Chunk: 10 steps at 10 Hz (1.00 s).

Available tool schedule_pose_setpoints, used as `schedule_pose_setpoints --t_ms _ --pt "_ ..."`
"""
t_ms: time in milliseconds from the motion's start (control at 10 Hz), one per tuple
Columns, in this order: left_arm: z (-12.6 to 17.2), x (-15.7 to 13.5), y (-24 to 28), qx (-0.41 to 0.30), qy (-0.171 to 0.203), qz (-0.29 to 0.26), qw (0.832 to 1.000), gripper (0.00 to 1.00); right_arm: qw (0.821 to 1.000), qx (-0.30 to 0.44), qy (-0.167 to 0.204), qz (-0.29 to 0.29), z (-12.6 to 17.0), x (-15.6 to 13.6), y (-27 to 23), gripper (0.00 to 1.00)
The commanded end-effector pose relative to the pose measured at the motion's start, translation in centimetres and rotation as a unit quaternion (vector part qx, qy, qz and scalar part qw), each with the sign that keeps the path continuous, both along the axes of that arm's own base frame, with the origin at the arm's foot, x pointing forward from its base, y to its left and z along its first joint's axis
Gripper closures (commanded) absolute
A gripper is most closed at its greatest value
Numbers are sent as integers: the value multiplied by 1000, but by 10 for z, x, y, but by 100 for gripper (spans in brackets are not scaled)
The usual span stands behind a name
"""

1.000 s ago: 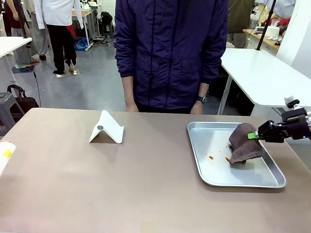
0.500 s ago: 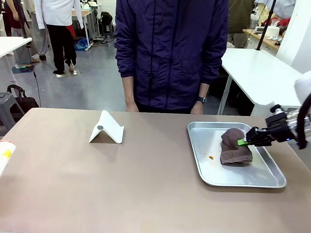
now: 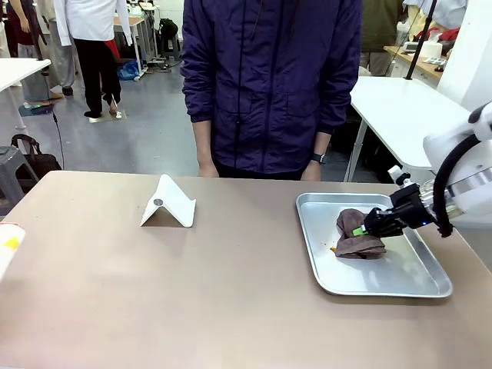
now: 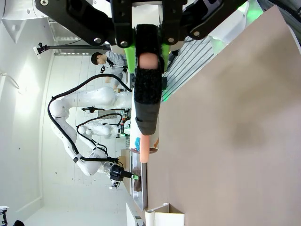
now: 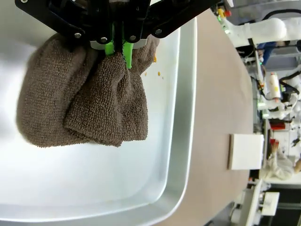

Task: Clean the surface of the table.
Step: Clean the area not pointed to by the person.

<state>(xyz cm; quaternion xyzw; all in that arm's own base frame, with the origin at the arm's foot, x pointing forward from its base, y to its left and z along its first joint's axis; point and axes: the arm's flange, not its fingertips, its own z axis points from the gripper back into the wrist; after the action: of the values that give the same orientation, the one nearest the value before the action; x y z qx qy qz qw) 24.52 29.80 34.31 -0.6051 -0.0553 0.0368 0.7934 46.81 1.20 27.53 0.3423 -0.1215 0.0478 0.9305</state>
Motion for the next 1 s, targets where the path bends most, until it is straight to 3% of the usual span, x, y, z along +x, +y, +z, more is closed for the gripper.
schedule_pose_setpoints --t_ms 0,300,900 --pt "4 0 -3 -1 5 5 1000 78 1000 -20 19 15 -10 0 18 100" --pt "4 0 -3 -1 5 5 1000 78 998 -9 24 49 -15 -6 37 100" --pt "4 0 -3 -1 5 5 1000 78 992 7 -4 124 -13 -18 87 100"
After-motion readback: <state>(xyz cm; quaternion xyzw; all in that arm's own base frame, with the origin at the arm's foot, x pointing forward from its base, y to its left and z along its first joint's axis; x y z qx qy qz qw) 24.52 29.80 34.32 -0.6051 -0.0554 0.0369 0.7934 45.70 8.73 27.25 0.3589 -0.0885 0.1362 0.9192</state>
